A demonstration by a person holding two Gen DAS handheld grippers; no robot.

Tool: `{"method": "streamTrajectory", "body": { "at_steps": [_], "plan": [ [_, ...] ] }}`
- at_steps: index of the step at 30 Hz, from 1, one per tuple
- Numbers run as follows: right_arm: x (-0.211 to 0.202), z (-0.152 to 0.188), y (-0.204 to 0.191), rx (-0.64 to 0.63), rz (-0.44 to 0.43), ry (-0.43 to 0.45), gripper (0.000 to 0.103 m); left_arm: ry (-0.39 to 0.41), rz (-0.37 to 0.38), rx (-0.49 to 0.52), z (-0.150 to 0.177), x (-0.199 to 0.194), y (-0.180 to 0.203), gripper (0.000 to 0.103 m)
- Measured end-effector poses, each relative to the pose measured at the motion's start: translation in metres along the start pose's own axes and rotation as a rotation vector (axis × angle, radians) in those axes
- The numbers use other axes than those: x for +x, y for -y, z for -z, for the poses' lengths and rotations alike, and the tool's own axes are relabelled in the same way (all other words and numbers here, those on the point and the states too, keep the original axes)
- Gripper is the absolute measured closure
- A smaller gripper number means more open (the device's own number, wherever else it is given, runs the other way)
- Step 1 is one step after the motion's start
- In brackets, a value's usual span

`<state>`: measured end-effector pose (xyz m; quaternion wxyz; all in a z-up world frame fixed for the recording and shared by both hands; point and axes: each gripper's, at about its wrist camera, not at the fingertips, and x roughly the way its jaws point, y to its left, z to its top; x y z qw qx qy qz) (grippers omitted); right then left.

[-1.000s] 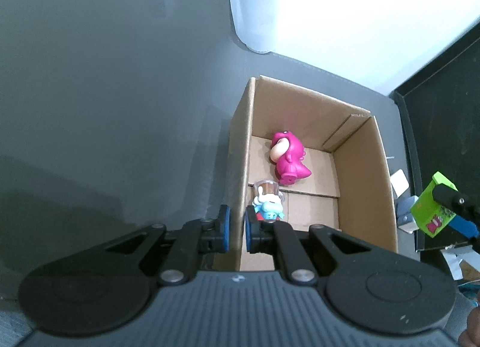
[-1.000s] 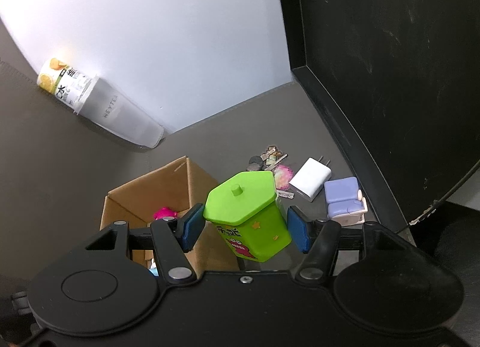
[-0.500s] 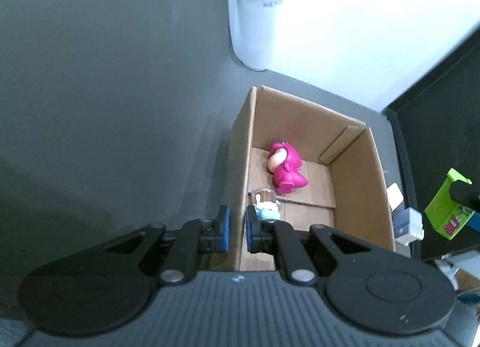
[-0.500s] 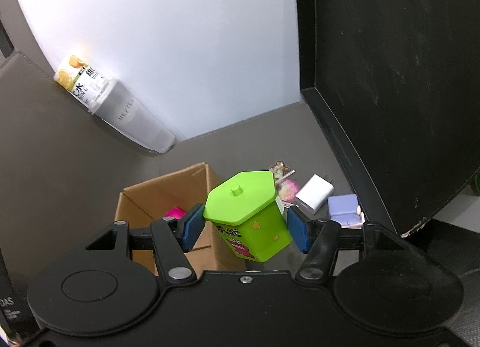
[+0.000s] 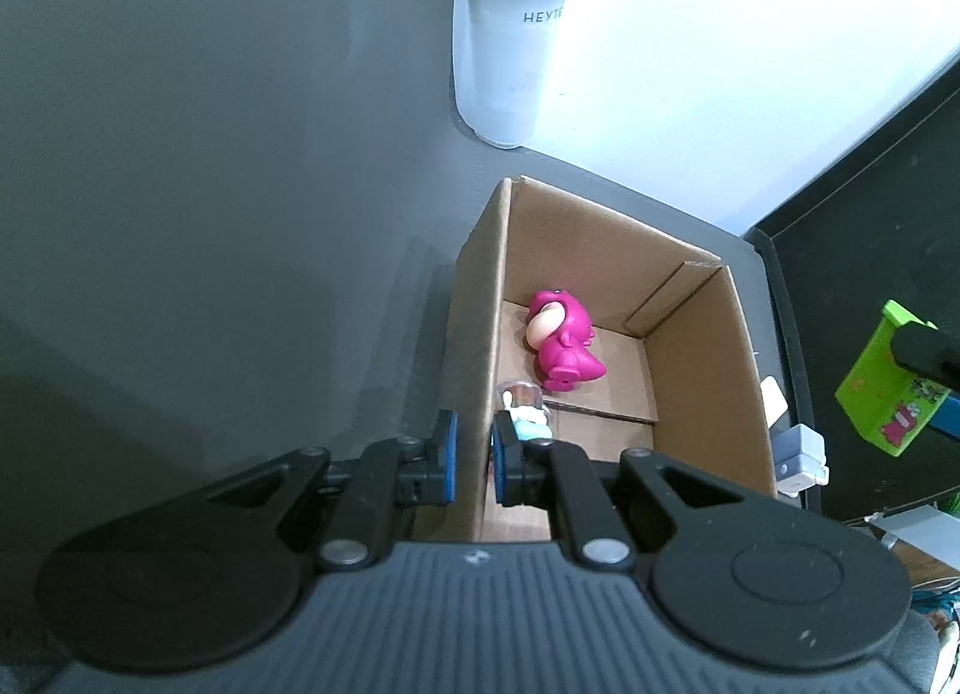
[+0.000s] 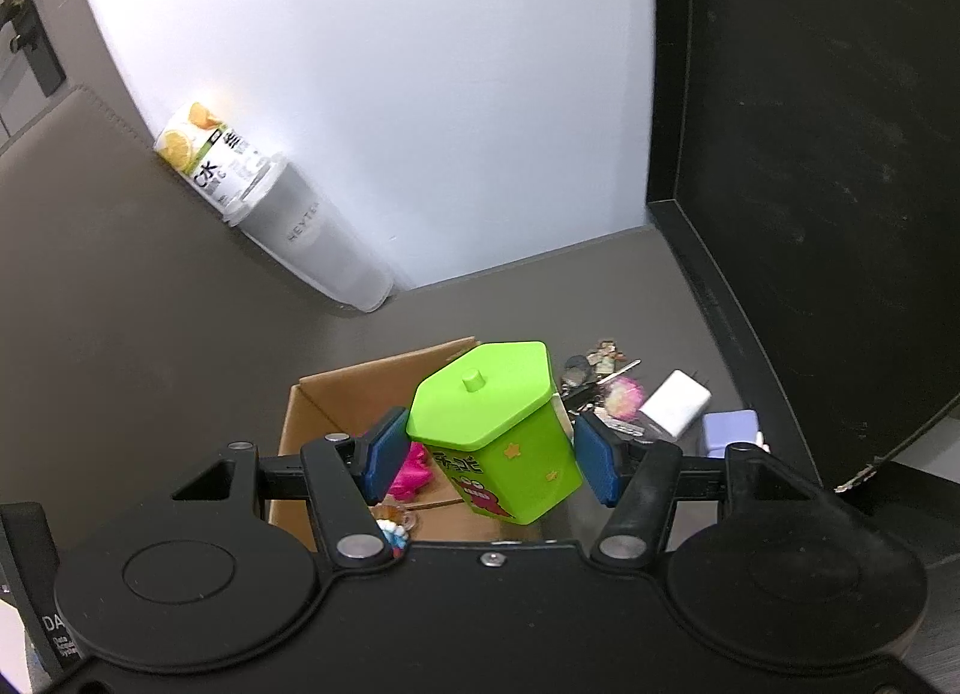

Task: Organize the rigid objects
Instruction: 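Carry the lime-green container into the box and open the right tool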

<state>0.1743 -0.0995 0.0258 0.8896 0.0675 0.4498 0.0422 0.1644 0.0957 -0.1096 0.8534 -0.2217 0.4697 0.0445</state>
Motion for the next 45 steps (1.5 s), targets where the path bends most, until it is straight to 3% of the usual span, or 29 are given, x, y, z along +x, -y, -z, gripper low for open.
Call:
{"method": "streamTrajectory", "body": {
  "at_steps": [15, 25, 45],
  "plan": [
    [0.028, 0.016, -0.035, -0.024, -0.033, -0.082, 0.044, 0.008, 0.042, -0.017, 0.001, 0.002, -0.007, 0.092],
    [0.063, 0.031, -0.047, -0.043, -0.007, -0.165, 0.044, 0.006, 0.050, -0.014, 0.002, 0.002, -0.007, 0.092],
    [0.101, 0.048, -0.063, -0.106, 0.096, -0.193, 0.043, 0.005, 0.058, -0.001, 0.002, 0.004, -0.008, 0.092]
  ]
}}
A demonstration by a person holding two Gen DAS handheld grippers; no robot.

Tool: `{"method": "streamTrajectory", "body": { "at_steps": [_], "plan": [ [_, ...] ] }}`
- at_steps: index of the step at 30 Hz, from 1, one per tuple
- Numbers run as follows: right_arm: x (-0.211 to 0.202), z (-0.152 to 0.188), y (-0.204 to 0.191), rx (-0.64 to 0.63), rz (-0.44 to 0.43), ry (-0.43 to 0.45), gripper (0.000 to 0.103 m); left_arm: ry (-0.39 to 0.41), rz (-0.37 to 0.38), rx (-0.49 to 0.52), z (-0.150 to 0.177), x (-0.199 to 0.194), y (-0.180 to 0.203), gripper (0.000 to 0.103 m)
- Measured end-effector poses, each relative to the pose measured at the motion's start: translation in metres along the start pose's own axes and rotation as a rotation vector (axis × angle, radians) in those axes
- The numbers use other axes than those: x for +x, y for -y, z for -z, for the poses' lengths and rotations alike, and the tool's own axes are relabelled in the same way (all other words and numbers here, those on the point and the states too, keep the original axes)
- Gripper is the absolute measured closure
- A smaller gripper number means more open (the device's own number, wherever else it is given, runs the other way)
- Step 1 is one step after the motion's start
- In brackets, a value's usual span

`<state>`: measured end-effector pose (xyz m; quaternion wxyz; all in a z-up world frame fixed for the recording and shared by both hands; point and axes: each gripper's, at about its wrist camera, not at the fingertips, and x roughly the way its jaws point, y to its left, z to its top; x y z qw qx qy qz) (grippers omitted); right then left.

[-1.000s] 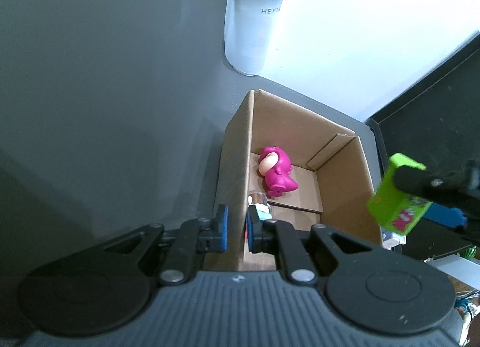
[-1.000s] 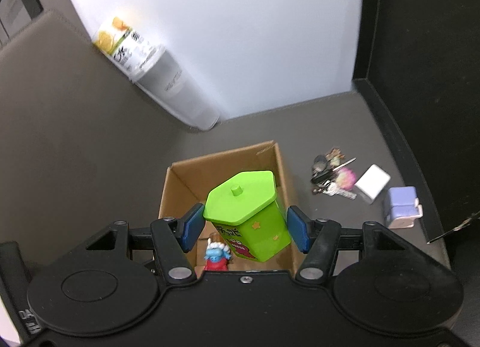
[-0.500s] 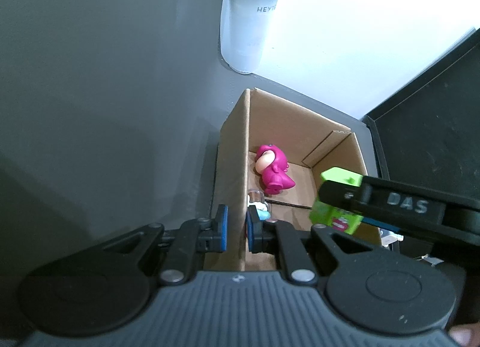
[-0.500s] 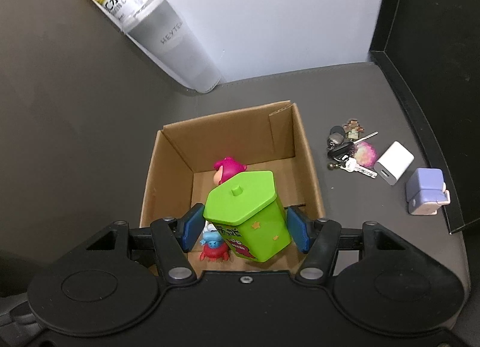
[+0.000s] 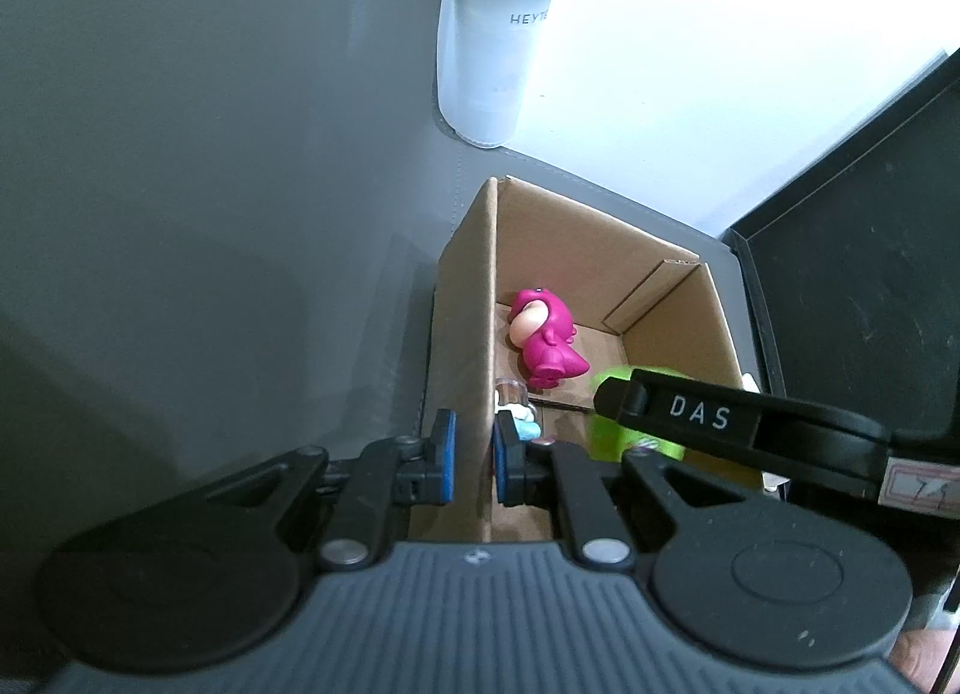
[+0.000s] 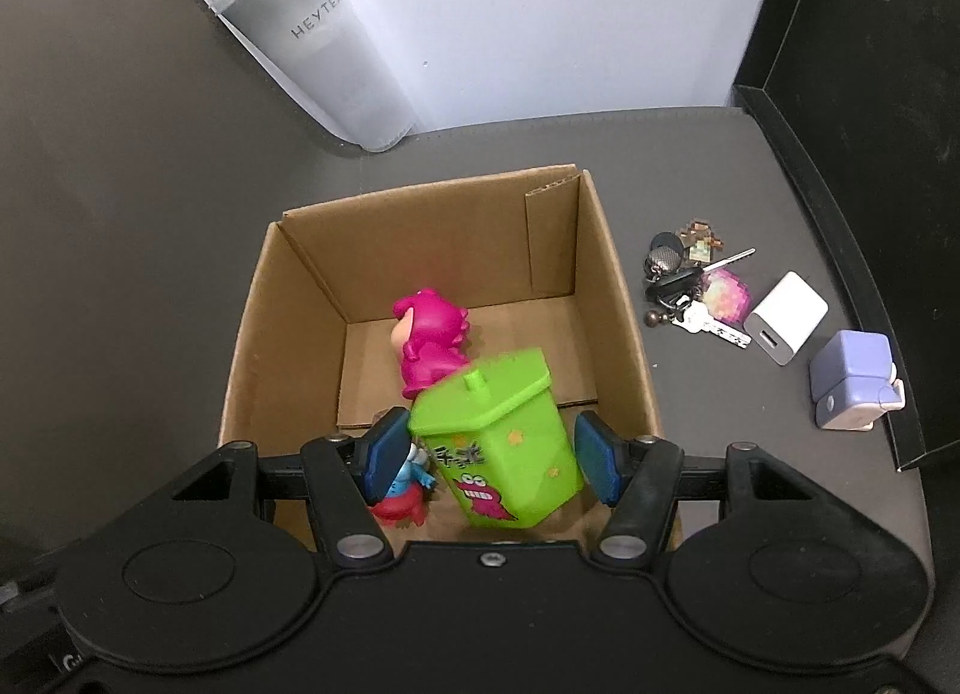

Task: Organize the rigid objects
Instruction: 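Carry the lime-green container into the box and open the right tool, then move the right tool to the white plug charger and close on it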

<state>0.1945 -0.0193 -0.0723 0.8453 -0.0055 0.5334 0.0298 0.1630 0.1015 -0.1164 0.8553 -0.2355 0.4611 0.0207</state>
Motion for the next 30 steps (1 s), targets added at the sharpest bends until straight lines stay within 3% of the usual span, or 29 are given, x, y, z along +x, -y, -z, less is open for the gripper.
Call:
{"method": "streamTrajectory", "body": {
  "at_steps": [12, 30],
  "plan": [
    [-0.028, -0.003, 0.008, 0.003, -0.034, 0.045, 0.042, 0.009, -0.023, 0.018, 0.002, 0.001, 0.005, 0.092],
    [-0.083, -0.007, 0.062, 0.084, -0.108, 0.161, 0.033, 0.039, -0.083, 0.052, 0.009, 0.001, 0.018, 0.093]
  ]
}}
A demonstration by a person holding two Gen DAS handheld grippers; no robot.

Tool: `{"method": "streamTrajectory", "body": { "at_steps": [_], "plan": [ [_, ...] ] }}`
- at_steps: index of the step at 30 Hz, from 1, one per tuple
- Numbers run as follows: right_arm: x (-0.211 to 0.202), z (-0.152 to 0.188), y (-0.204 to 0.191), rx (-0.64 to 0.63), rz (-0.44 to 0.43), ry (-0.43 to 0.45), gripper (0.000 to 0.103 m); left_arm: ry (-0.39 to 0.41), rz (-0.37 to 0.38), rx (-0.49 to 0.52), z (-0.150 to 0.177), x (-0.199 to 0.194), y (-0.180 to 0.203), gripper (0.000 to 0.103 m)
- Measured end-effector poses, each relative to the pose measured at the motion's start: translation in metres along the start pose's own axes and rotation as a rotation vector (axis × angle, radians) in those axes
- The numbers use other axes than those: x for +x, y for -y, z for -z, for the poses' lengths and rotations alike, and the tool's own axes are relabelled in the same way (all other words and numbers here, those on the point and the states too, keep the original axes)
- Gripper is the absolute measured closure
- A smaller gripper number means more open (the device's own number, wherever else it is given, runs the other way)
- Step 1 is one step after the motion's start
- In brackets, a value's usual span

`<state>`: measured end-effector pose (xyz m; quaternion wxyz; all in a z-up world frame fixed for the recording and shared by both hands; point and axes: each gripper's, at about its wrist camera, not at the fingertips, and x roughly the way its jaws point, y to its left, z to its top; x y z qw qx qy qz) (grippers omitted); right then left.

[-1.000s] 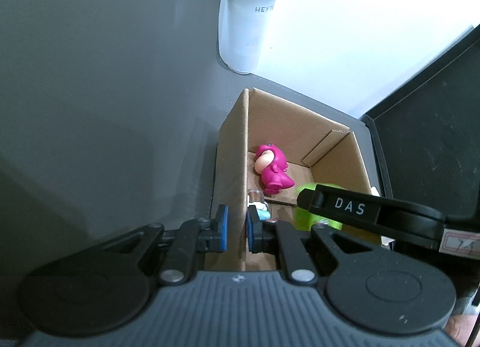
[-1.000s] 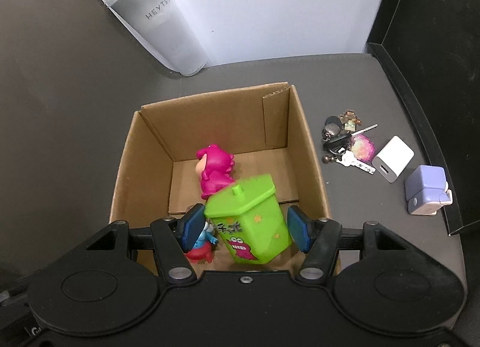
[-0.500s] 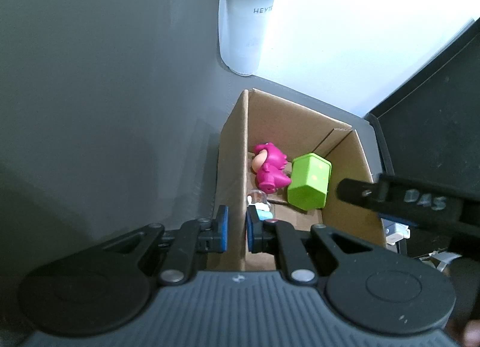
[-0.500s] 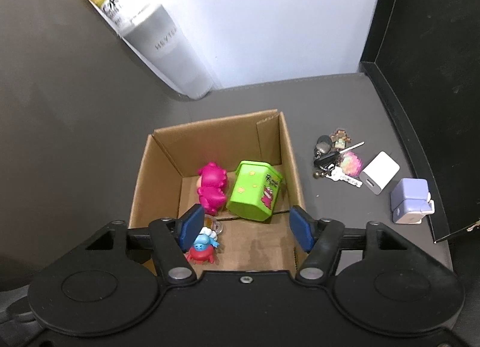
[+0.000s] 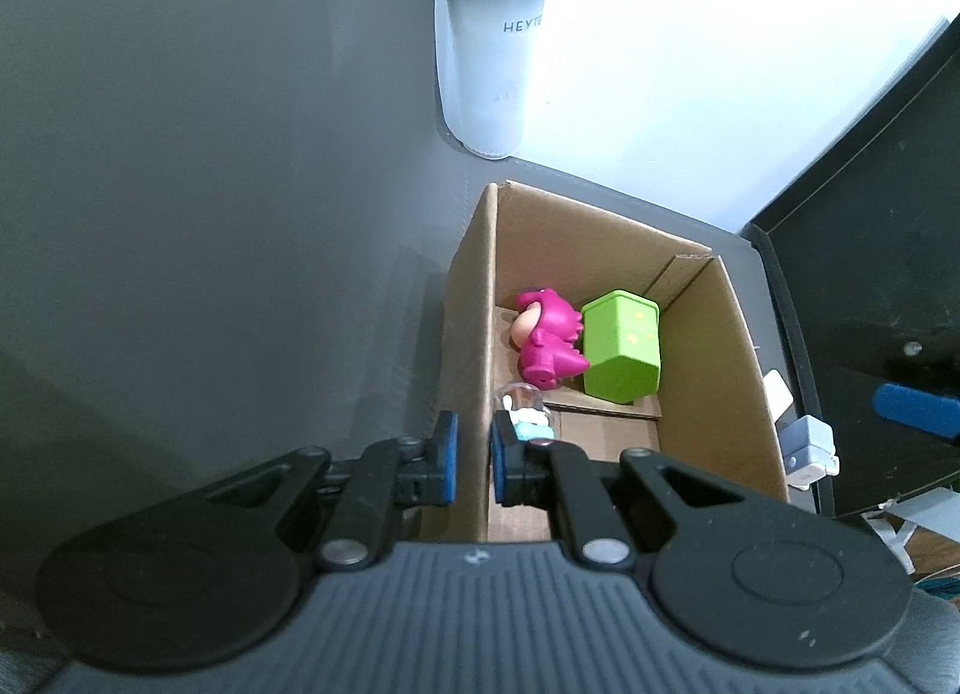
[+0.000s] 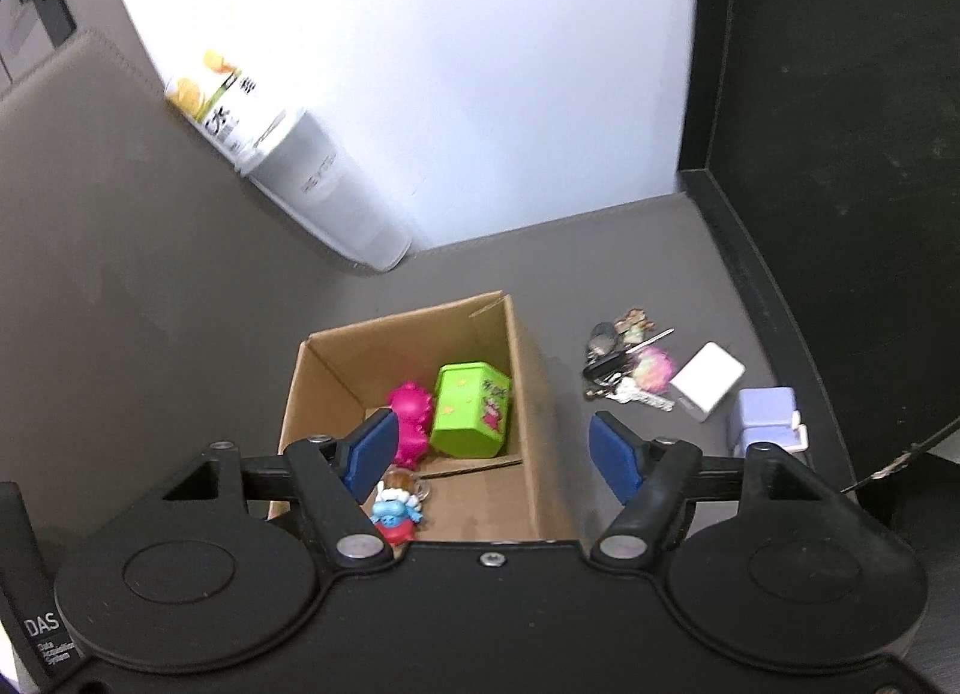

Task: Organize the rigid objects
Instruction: 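Move the right tool to the white plug charger and close on it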

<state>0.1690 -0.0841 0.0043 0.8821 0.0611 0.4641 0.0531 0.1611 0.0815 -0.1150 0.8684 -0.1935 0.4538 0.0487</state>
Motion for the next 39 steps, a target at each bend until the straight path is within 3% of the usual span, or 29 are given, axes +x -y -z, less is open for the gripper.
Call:
{"method": "streamTrajectory", "body": {
  "at_steps": [20, 29, 39],
  "plan": [
    [-0.005, 0.001, 0.074, 0.144, 0.051, 0.043, 0.027, 0.015, -0.018, 0.000, 0.002, 0.001, 0.000, 0.093],
    [0.013, 0.005, 0.103, 0.223, 0.091, 0.014, 0.026, 0.012, -0.019, -0.004, 0.002, 0.001, -0.001, 0.093],
    [0.049, 0.005, 0.120, 0.304, 0.069, -0.017, 0.031, 0.010, -0.017, -0.010, 0.002, 0.003, -0.002, 0.093]
  ]
}}
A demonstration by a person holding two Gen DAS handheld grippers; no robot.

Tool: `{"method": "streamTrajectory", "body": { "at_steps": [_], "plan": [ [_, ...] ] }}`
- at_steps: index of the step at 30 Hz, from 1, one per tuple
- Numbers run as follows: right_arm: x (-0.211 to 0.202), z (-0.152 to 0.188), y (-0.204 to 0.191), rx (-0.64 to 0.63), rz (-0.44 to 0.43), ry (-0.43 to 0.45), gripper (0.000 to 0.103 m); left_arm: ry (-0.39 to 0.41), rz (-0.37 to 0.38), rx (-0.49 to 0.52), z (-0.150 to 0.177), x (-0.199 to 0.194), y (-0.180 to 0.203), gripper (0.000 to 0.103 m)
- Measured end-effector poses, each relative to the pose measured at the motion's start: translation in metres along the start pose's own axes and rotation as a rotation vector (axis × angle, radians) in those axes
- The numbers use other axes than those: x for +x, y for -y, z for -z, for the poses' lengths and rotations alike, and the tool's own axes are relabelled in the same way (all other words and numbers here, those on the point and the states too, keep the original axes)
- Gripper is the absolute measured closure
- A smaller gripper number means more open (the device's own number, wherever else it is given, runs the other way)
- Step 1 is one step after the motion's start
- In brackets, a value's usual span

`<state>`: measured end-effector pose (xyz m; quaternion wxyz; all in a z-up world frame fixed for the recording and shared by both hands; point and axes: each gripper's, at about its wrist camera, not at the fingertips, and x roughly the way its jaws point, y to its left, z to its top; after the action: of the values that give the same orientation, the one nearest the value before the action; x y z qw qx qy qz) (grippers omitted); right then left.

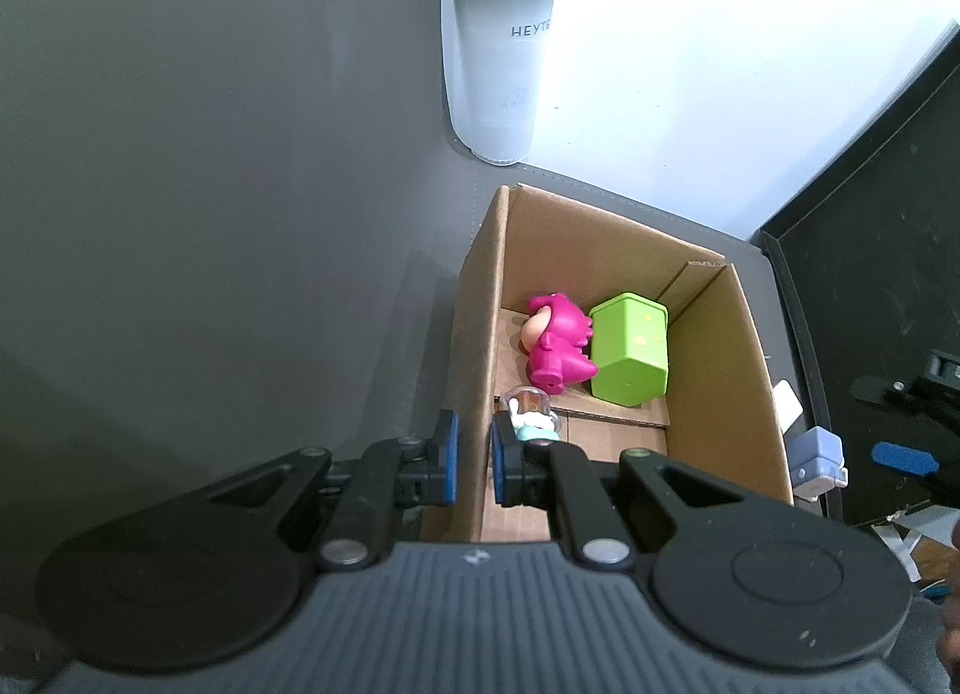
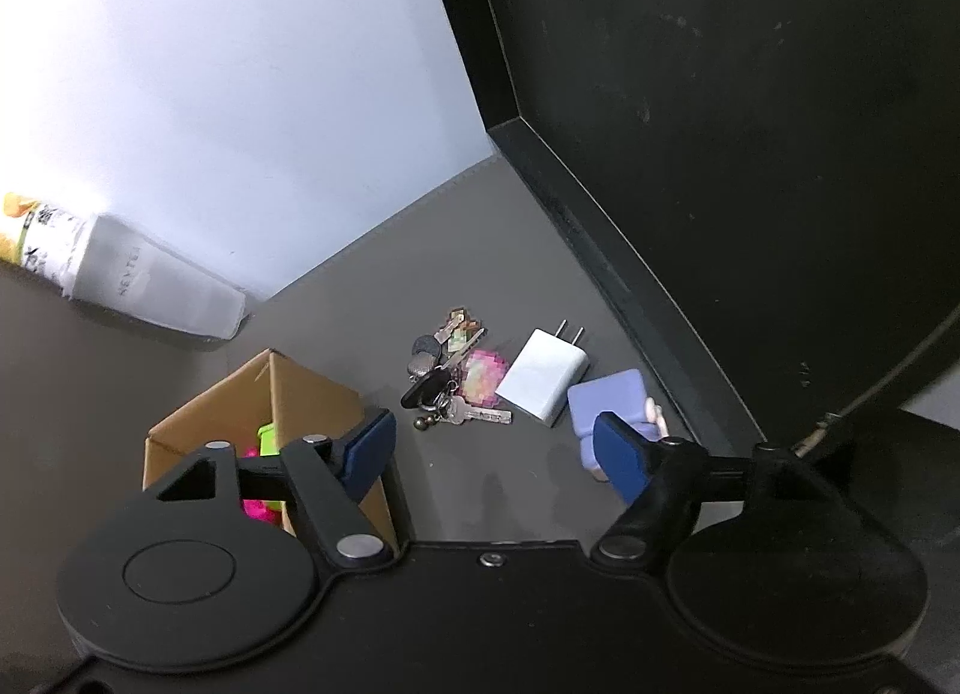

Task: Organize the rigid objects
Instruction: 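Move the right tool to the white plug charger and close on it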

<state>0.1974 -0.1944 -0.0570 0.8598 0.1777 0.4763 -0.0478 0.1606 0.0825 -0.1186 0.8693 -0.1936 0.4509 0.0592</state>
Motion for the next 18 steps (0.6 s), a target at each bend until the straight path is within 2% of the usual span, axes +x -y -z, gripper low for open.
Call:
{"method": "streamTrajectory", "body": {
  "at_steps": [18],
  "plan": [
    [0.058, -0.036, -0.012, -0.030, 0.108, -0.064, 0.037, -0.007, 0.003, -0.028, -0.001, -0.001, -0.001, 0.093]
  ]
}}
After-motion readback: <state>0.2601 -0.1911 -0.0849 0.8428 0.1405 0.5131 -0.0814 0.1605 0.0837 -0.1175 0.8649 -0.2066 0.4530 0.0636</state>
